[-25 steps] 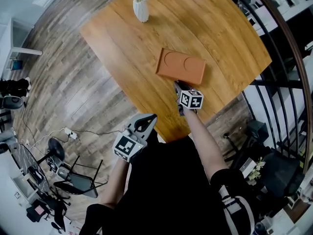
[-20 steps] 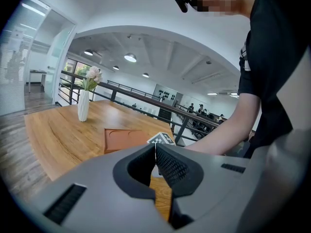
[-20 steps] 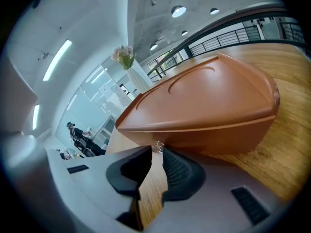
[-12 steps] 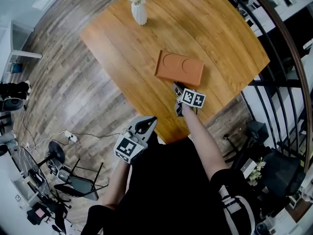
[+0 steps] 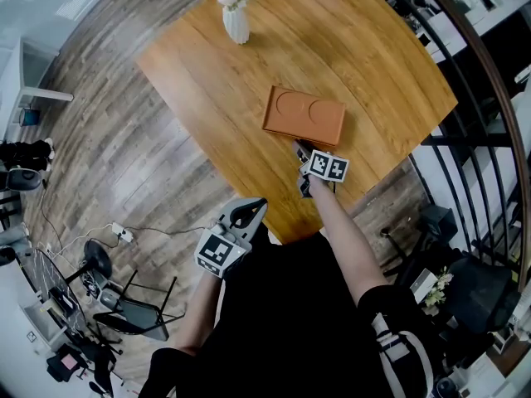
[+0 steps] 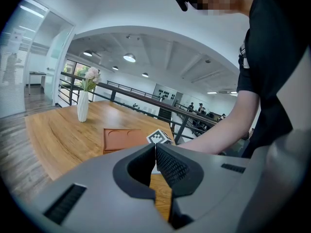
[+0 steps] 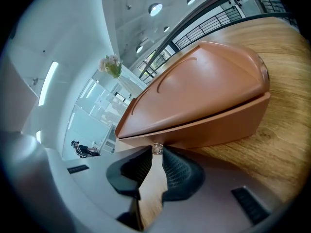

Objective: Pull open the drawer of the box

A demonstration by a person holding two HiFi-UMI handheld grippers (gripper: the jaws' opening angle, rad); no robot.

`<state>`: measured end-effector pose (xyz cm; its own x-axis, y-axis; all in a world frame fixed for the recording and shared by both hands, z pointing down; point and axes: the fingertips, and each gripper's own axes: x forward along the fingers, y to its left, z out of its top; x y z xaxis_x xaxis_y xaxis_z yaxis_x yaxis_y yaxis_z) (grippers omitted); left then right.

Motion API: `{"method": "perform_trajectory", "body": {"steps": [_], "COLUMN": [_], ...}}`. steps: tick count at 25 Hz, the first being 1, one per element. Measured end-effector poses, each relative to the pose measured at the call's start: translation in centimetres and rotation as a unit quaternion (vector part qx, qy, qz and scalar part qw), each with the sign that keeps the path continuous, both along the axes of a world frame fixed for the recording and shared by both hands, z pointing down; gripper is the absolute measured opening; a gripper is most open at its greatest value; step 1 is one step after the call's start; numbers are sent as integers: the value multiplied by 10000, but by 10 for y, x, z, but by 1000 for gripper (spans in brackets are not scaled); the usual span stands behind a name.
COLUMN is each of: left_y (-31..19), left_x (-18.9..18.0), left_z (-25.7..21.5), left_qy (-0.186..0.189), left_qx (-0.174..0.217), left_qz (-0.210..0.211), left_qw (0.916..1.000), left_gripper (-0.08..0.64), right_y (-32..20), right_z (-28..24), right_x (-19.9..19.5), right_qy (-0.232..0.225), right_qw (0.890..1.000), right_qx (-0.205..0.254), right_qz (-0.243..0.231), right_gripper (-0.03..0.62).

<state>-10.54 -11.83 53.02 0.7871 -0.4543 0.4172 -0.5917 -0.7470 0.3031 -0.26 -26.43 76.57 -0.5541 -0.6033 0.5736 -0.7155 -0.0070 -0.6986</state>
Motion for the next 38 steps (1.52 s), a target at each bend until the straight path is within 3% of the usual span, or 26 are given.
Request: {"method": "perform_trajectory", "body": {"steps": [38], "left_y": [15], "left_x": [4], "left_z": [-18], "left_qy": [-33], "left_qx": [234], "left_qz": [60], "left_qw": [9997], "left_gripper": [25], "right_y": [31], "right_z": [4], "right_x": [-10], "right_qy": [6], "right_qw": [9998], "right_qx": [-170], "right_qz": [-92], "right_gripper": [83]}}
